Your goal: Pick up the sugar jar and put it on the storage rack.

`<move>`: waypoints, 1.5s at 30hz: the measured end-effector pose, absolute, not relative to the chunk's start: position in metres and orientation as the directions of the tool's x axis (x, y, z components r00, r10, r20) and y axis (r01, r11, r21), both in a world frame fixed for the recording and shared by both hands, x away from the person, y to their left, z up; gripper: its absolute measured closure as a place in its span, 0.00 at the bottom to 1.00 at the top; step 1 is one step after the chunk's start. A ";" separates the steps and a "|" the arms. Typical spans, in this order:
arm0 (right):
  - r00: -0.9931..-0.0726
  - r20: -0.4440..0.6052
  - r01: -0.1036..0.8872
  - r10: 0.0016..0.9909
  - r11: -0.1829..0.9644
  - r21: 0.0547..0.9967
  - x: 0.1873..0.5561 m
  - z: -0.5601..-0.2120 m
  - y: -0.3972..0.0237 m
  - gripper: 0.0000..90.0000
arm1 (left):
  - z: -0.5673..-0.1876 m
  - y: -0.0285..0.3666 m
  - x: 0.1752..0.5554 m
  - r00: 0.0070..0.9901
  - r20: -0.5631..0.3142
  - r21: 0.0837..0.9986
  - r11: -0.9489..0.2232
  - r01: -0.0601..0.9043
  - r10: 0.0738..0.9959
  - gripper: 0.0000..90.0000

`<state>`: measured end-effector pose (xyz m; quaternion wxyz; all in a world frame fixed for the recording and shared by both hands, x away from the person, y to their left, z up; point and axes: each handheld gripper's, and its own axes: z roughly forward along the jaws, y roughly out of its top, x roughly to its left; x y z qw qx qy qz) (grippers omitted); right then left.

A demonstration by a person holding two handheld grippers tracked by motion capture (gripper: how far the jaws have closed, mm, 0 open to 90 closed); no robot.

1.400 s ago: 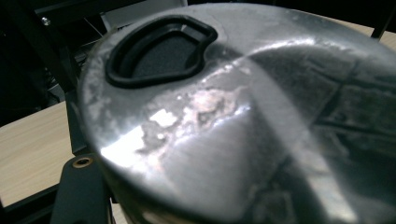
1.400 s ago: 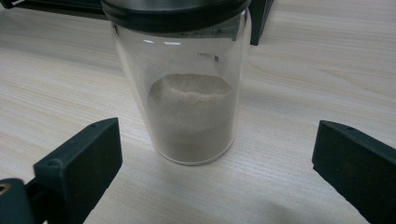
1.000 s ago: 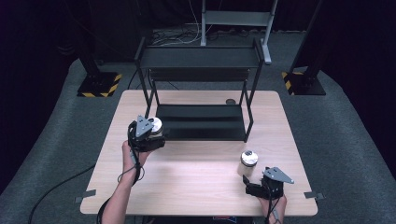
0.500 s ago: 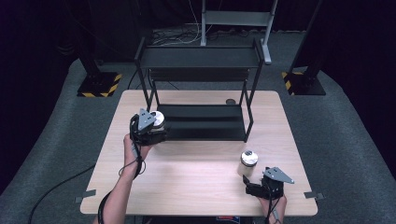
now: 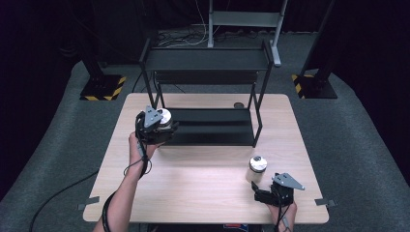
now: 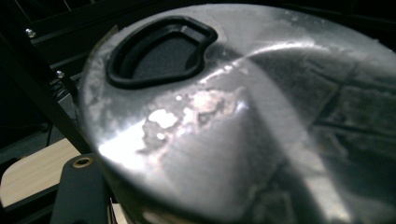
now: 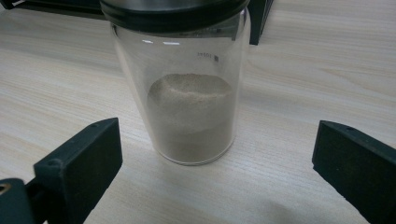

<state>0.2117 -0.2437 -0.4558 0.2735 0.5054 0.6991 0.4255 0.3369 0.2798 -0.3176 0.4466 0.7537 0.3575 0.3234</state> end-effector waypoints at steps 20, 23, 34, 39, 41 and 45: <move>-0.341 0.049 0.474 0.939 0.127 0.872 0.212 -0.456 -0.244 0.01 | -0.300 0.276 0.351 0.545 0.176 0.905 -0.353 0.238 0.820 0.34; -0.341 0.047 0.475 0.939 0.129 0.871 0.212 -0.456 -0.244 0.01 | -0.298 0.275 0.353 0.545 0.178 0.905 -0.353 0.236 0.819 0.34; -0.341 0.046 0.479 0.939 0.131 0.868 0.212 -0.455 -0.243 0.01 | -0.288 0.271 0.362 0.547 0.178 0.906 -0.354 0.234 0.818 0.34; -0.341 0.047 0.477 0.939 0.129 0.869 0.212 -0.455 -0.244 0.01 | -0.284 0.271 0.365 0.546 0.174 0.909 -0.348 0.231 0.819 0.34; -0.340 0.050 0.477 0.939 0.126 0.870 0.212 -0.455 -0.244 0.01 | -0.281 0.270 0.366 0.547 0.179 0.907 -0.353 0.230 0.818 0.34; -0.341 0.047 0.479 0.939 0.130 0.868 0.213 -0.455 -0.244 0.01 | -0.277 0.269 0.368 0.547 0.179 0.909 -0.350 0.226 0.818 0.34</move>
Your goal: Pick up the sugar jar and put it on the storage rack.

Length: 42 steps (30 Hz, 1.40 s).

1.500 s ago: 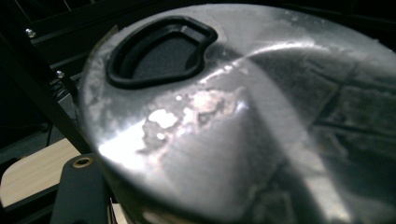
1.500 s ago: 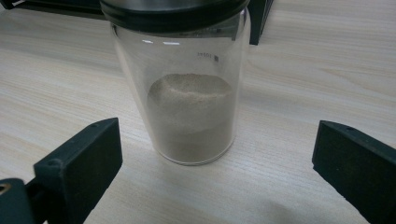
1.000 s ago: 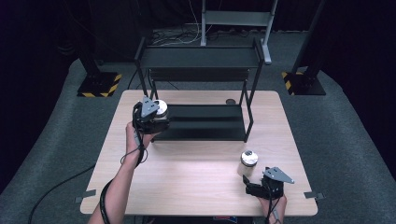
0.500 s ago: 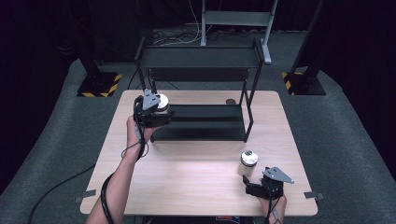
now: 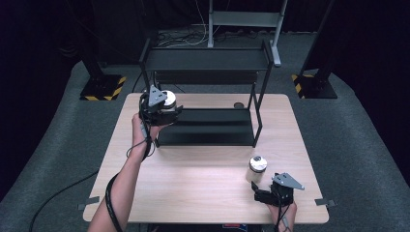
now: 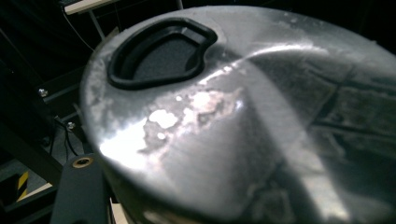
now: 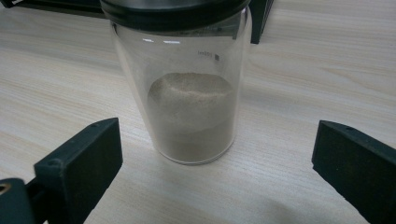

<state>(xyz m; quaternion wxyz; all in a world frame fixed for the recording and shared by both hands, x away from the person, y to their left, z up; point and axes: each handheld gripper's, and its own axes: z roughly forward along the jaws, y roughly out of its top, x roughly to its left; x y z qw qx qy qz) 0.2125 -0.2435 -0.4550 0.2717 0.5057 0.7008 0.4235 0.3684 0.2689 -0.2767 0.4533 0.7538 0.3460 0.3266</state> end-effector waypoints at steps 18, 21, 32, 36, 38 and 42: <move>-0.342 0.053 0.478 0.938 0.125 0.870 0.213 -0.456 -0.245 0.01 | -0.260 0.269 0.377 0.556 0.177 0.911 -0.349 0.220 0.812 0.34; -0.343 0.054 0.480 0.938 0.125 0.868 0.213 -0.455 -0.245 0.01 | -0.255 0.269 0.379 0.560 0.185 0.910 -0.356 0.212 0.807 0.34; -0.342 0.054 0.480 0.938 0.125 0.868 0.213 -0.455 -0.245 0.01 | -0.244 0.268 0.381 0.565 0.198 0.910 -0.365 0.198 0.801 0.34; -0.342 0.053 0.480 0.938 0.126 0.868 0.213 -0.455 -0.244 0.01 | -0.241 0.269 0.382 0.567 0.195 0.911 -0.362 0.197 0.800 0.34; -0.344 0.050 0.479 0.938 0.129 0.868 0.213 -0.455 -0.245 0.01 | -0.239 0.270 0.384 0.571 0.190 0.912 -0.359 0.198 0.798 0.34; -0.343 0.053 0.479 0.938 0.126 0.869 0.213 -0.455 -0.245 0.01 | -0.236 0.271 0.384 0.573 0.192 0.913 -0.359 0.194 0.797 0.34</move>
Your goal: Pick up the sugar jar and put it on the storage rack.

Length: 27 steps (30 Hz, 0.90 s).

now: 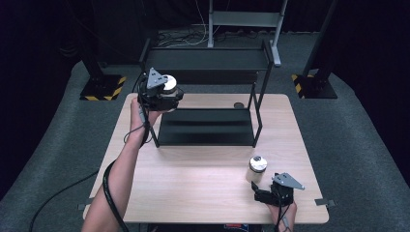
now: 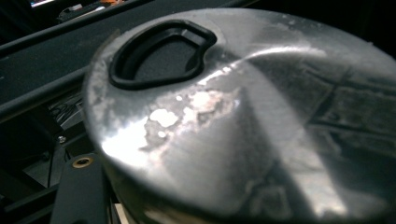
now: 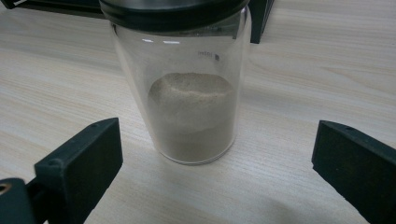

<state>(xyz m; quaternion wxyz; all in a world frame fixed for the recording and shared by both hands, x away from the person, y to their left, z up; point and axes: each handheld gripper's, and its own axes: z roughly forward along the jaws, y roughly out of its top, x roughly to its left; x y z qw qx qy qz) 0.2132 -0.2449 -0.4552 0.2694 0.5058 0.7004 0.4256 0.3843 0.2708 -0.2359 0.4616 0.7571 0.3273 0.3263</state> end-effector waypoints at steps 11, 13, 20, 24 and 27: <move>-0.339 0.048 0.478 0.939 0.128 0.869 0.213 -0.455 -0.244 0.01 | -0.224 0.274 0.386 0.583 0.185 0.918 -0.351 0.186 0.791 0.34; -0.339 0.049 0.479 0.939 0.128 0.869 0.213 -0.455 -0.244 0.01 | -0.222 0.274 0.387 0.583 0.186 0.918 -0.352 0.185 0.791 0.34; -0.341 0.049 0.478 0.939 0.128 0.869 0.213 -0.455 -0.244 0.01 | -0.215 0.274 0.389 0.589 0.194 0.916 -0.359 0.178 0.785 0.34; -0.341 0.048 0.479 0.939 0.130 0.868 0.213 -0.455 -0.244 0.01 | -0.210 0.275 0.391 0.594 0.191 0.918 -0.356 0.174 0.782 0.34; -0.341 0.050 0.479 0.939 0.128 0.869 0.213 -0.455 -0.244 0.01 | -0.206 0.274 0.391 0.598 0.193 0.919 -0.357 0.168 0.778 0.34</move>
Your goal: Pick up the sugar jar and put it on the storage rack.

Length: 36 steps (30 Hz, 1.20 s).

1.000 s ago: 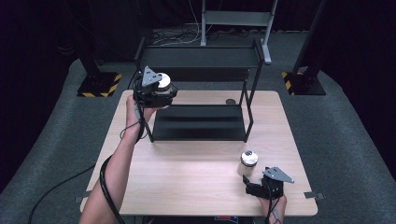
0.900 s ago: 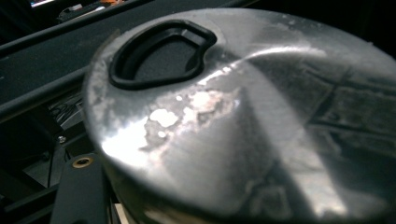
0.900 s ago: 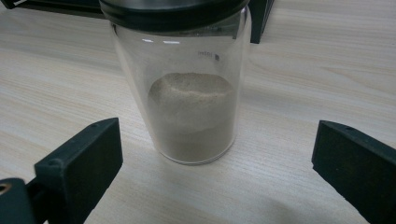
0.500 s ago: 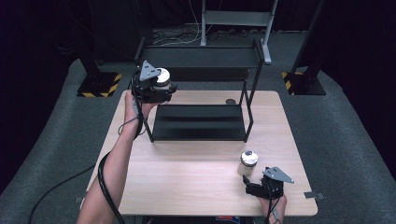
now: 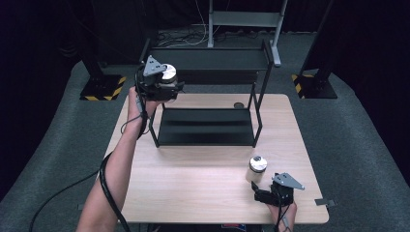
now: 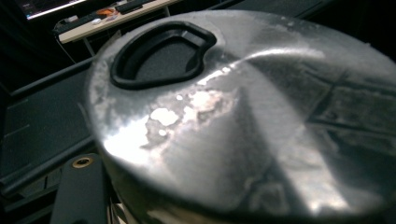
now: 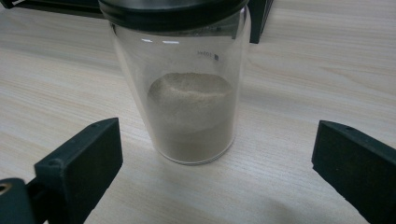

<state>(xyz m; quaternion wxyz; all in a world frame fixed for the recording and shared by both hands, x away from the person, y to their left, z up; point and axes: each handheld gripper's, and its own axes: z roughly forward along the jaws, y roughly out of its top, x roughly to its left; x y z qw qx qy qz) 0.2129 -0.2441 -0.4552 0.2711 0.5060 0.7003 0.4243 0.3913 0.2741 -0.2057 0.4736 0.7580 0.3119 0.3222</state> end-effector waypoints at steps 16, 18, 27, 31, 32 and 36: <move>-0.341 0.047 0.480 0.939 0.131 0.868 0.213 -0.455 -0.244 0.01 | -0.187 0.273 0.393 0.602 0.203 0.923 -0.356 0.147 0.772 0.34; -0.341 0.048 0.481 0.939 0.130 0.867 0.213 -0.455 -0.244 0.01 | -0.185 0.273 0.394 0.604 0.203 0.923 -0.356 0.144 0.771 0.34; -0.341 0.048 0.479 0.939 0.130 0.868 0.213 -0.455 -0.244 0.02 | -0.176 0.272 0.395 0.603 0.210 0.924 -0.358 0.134 0.769 0.34; -0.340 0.047 0.480 0.939 0.131 0.868 0.213 -0.455 -0.244 0.02 | -0.172 0.272 0.396 0.604 0.214 0.923 -0.361 0.132 0.768 0.34; -0.340 0.048 0.480 0.939 0.130 0.868 0.213 -0.455 -0.244 0.02 | -0.171 0.271 0.396 0.604 0.213 0.924 -0.360 0.131 0.768 0.34; -0.341 0.048 0.481 0.939 0.131 0.867 0.213 -0.455 -0.244 0.01 | -0.166 0.271 0.399 0.604 0.210 0.926 -0.355 0.129 0.769 0.34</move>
